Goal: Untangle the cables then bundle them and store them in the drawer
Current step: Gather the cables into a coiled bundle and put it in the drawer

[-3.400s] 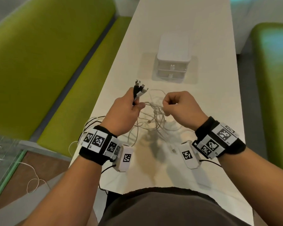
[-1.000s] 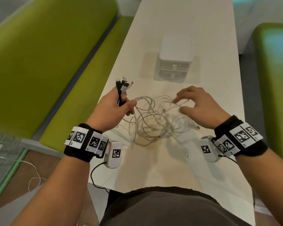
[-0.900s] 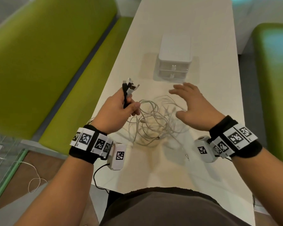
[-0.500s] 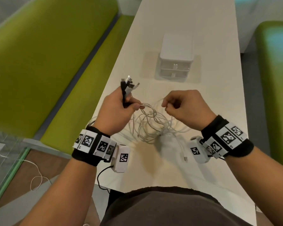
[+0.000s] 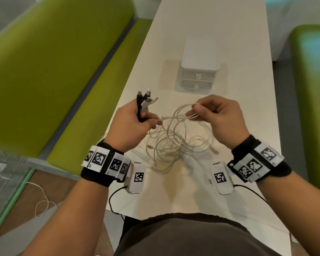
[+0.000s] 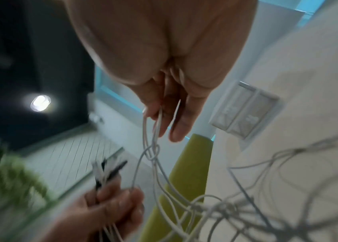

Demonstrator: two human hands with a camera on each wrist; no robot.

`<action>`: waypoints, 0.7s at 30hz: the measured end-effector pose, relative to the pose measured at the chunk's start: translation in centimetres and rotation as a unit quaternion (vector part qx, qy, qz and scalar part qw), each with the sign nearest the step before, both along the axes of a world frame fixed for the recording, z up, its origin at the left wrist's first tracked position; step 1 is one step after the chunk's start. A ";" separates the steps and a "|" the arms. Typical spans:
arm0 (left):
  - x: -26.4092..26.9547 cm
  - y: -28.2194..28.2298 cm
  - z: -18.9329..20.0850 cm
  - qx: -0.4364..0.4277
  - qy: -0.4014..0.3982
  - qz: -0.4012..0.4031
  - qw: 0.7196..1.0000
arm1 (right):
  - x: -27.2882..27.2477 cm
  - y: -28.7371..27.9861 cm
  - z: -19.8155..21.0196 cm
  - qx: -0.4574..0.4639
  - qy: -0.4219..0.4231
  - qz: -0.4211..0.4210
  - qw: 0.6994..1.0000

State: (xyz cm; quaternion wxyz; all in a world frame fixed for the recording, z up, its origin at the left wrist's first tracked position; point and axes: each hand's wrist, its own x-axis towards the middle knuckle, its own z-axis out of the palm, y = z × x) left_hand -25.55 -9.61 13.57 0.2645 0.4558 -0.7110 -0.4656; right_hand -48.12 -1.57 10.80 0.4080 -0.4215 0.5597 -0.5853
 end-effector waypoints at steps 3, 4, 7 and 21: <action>0.3 -0.5 0.1 0.009 0.022 0.022 0.999 | -0.5 0.0 0.0 0.011 -0.081 0.015 0.997; 0.2 -0.5 0.1 0.006 0.020 0.018 1.000 | -0.4 -0.1 -0.1 0.029 -0.108 0.013 0.994; -0.1 -0.2 0.0 -0.011 0.003 0.005 1.000 | -0.4 -0.4 -0.6 0.104 -0.028 -0.025 0.994; -0.8 0.4 0.3 -0.015 0.086 -0.021 0.996 | 1.2 -0.6 -0.4 0.061 0.341 0.084 0.934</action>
